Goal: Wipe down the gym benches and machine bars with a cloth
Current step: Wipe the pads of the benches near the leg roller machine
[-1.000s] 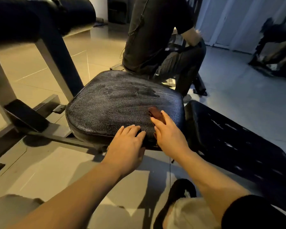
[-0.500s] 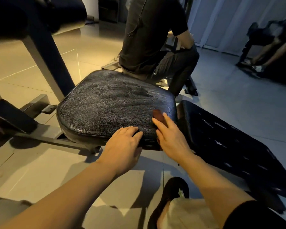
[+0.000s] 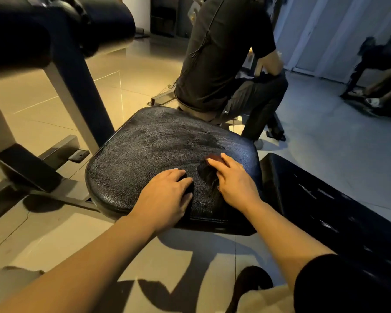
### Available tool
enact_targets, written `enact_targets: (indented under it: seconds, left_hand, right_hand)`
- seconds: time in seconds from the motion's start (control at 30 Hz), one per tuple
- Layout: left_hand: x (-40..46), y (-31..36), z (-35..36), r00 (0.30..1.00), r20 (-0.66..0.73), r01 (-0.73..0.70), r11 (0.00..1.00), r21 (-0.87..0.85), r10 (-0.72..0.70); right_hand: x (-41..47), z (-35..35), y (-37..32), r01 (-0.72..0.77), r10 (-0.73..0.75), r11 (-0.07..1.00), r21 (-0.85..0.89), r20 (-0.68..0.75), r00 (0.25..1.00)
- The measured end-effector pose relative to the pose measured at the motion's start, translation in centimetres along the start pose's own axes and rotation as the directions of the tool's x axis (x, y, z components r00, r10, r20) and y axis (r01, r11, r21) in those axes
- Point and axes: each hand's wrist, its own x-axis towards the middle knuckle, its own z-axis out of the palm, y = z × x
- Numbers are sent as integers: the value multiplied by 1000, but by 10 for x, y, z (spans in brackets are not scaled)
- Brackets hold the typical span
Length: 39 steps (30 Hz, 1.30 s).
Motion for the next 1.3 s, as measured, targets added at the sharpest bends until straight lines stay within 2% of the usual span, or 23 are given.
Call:
enact_targets:
  seconds: [0.37, 0.6, 0.77, 0.93, 1.1, 1.2, 1.3]
  left_hand:
    - [63, -11, 20, 996, -13, -88, 996, -18, 88]
    - [91, -37, 21, 992, -77, -101, 995, -20, 100]
    - [96, -58, 12, 996, -63, -70, 998, -6, 70]
    - [98, -74, -3, 996, -75, -46, 999, 1, 46]
    - [91, -89, -13, 997, -67, 47, 999, -22, -48]
    - [85, -97, -13, 994, -53, 97, 995, -40, -99]
    - [83, -101, -17, 993, -52, 107, 993, -43, -109]
  right_hand:
    - [69, -7, 56, -146, 145, 988, -44, -15, 989]
    - [105, -9, 75, -193, 191, 979, -67, -40, 981]
    - [127, -6, 73, -209, 203, 972, -106, -63, 977]
    - [153, 9, 40, -143, 137, 987, -79, -68, 988]
    - [161, 32, -35, 102, -102, 995, -19, 18, 995]
    - [160, 31, -41, 211, -212, 977, 32, 54, 976]
    - [171, 19, -8, 128, -129, 992, 15, 10, 992]
